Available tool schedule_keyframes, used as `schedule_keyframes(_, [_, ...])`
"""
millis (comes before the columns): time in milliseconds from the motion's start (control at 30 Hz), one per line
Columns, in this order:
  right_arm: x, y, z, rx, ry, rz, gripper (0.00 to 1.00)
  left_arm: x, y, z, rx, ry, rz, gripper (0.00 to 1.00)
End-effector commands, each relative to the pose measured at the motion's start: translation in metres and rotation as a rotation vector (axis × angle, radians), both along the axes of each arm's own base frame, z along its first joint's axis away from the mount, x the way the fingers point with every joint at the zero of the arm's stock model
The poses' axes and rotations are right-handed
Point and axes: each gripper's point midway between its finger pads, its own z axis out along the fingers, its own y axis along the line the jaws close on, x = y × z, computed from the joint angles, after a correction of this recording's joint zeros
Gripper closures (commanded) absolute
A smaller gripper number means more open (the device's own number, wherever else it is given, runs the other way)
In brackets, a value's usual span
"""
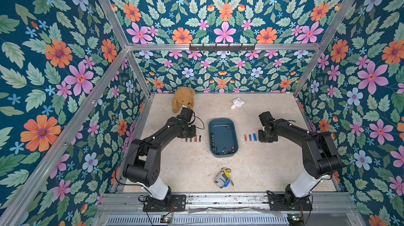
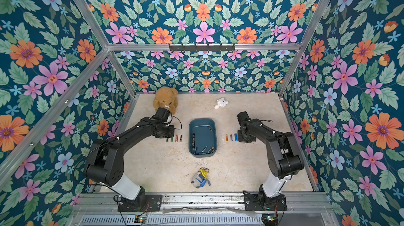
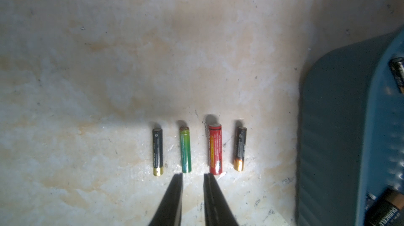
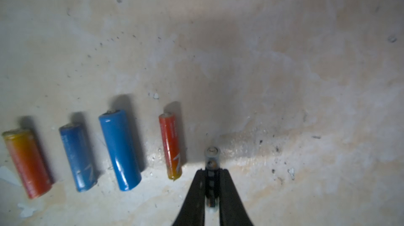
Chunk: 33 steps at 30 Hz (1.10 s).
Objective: Take the batteries out of the storage box
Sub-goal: Place the battery at the center of the board.
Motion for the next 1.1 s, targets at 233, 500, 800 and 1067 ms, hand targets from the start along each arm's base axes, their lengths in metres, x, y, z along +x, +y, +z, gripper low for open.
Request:
schedule_keyframes(233, [0.01, -0.001, -0.004, -0.026, -0.003, 0.03, 0.84, -0.004, 0.002, 0.001, 0.009, 0.008, -0.004, 0.76])
schedule_keyframes(500, [0.013, -0.004, -0.01, -0.043, 0.012, 0.035, 0.83, -0.004, 0.003, 0.001, 0.011, 0.009, -0.003, 0.76])
schedule_keyframes(800, [0.017, -0.005, -0.012, -0.045, 0.012, 0.039, 0.83, -0.004, 0.002, 0.0, 0.01, 0.011, -0.004, 0.76])
schedule_keyframes(1067, [0.018, -0.004, -0.014, -0.044, 0.016, 0.045, 0.83, -0.005, 0.002, -0.001, 0.012, 0.014, -0.004, 0.76])
